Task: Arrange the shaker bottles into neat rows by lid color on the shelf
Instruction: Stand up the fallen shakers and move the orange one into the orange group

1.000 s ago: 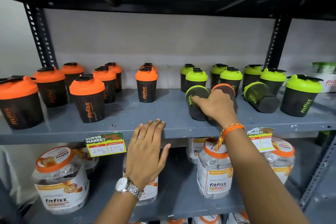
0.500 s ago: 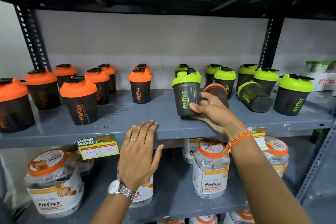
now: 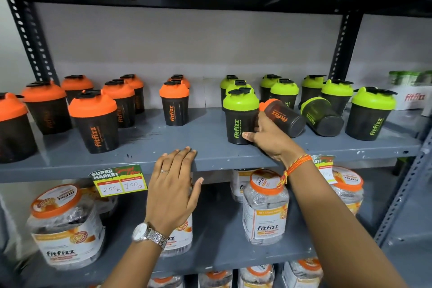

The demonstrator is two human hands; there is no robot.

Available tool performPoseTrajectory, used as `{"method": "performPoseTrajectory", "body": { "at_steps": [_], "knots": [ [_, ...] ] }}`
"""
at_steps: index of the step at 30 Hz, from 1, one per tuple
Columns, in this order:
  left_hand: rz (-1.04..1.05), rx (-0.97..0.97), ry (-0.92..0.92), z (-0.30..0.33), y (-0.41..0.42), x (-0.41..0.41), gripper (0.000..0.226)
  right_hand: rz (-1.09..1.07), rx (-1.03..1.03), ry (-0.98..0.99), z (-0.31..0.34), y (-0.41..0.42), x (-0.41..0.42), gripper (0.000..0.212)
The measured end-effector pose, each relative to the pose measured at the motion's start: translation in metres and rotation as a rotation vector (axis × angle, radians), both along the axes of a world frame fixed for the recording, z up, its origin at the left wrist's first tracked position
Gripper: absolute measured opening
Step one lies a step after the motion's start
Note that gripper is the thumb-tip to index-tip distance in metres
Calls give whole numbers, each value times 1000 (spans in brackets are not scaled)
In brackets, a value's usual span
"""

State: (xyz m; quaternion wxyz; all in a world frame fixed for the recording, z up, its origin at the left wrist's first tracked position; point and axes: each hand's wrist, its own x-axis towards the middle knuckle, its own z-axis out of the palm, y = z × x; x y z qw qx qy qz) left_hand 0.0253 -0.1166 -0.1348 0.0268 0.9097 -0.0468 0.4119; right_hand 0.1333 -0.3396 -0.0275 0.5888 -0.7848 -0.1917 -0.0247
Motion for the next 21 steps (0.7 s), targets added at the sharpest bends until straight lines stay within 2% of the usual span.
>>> {"method": "performPoseTrajectory", "body": {
  "at_steps": [7, 10, 16, 19, 21],
  "knots": [
    [5, -5, -8, -2, -1, 1, 55, -24, -101, 16, 1, -5, 1, 63],
    [15, -34, -20, -2, -4, 3, 53, -27, -107, 45, 2, -7, 1, 59],
    [35, -81, -40, -3, -11, 5, 51, 7, -78, 42, 17, -23, -17, 64],
    [44, -55, -37, -4, -9, 4, 52, -73, -57, -59, 33, -48, -21, 44],
    [48, -52, -38, -3, -9, 4, 52, -251, -46, -146, 45, -67, -14, 36]
  ]
}}
